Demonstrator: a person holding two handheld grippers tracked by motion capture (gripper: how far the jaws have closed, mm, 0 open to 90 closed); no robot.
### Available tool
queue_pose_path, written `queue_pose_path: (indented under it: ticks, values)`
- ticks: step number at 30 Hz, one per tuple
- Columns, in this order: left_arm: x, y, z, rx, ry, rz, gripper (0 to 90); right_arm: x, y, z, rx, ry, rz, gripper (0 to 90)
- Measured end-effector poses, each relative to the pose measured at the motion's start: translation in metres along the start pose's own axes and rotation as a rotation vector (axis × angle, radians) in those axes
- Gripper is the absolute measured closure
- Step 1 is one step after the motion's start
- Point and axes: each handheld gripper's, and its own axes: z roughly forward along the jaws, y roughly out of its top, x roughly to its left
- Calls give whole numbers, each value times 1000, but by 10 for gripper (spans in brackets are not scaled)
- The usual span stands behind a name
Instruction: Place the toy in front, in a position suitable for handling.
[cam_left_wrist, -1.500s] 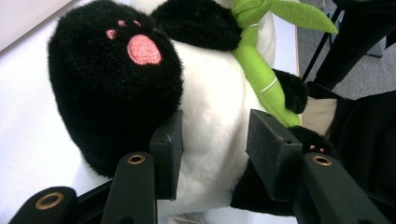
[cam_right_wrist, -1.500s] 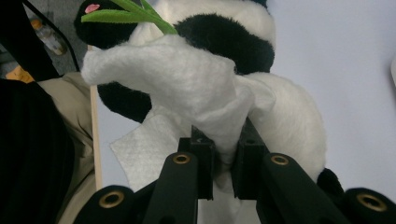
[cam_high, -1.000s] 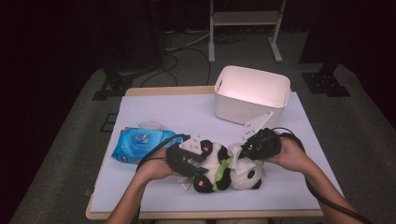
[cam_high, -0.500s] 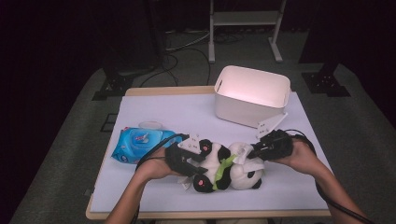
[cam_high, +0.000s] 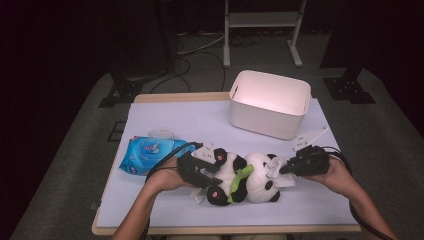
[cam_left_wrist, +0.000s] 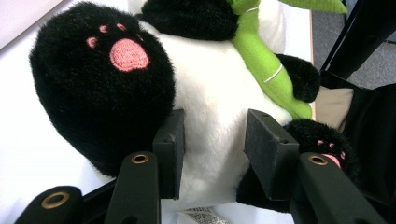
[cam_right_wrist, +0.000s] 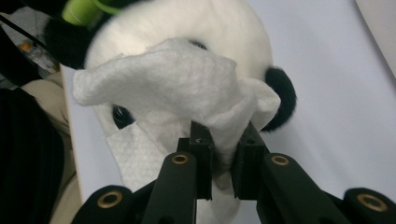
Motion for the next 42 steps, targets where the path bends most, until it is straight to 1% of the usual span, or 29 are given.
queue_pose_path:
  ticks: [3,5,8,10,11,12,14,16,19,21,23,27,30,31,33,35,36,41,42]
  values:
    - [0,0,0,1,0,0,577,-3,-4,0,12,-8,12,800]
    - [0,0,0,1,-2,0,577,-3,-3,0,7,-5,12,801]
    - [1,0,0,2,-4,0,577,-2,0,0,11,-8,4,802]
    - [0,0,0,0,-4,0,578,0,8,0,14,-5,-8,802]
    - [0,0,0,1,-4,1,578,0,8,0,14,-5,-8,802]
    - [0,-1,0,-1,-4,0,577,1,15,0,20,-6,-25,802]
    - [-1,-1,0,-8,-6,-3,578,3,23,1,17,0,-33,802]
    - [0,-2,0,-11,-8,-5,581,5,32,2,23,3,-57,802]
    - [-1,-2,0,-12,-6,-5,580,7,46,7,28,9,-90,802]
    - [-1,-2,0,-12,-5,-5,581,9,56,10,34,11,-104,802]
    - [0,-2,0,-13,-3,-3,580,9,65,14,29,18,-121,802]
    - [0,-3,0,-14,0,-1,580,8,75,20,38,23,-127,802]
    - [1,-3,0,-16,0,-4,580,5,74,20,37,26,-114,802]
    - [1,-3,0,-12,-1,2,580,1,71,18,32,22,-103,802]
    - [1,-3,0,-11,-2,3,580,-1,65,16,28,16,-89,802]
    - [1,-3,0,-11,-2,2,580,-2,62,14,28,15,-81,802]
    - [1,-3,0,-10,-3,-1,580,-4,55,13,27,10,-69,802]
    - [2,-2,0,-13,-4,-6,580,-7,39,8,16,3,-30,802]
    - [2,-2,0,-13,-4,-6,581,-7,39,8,16,3,-30,802]
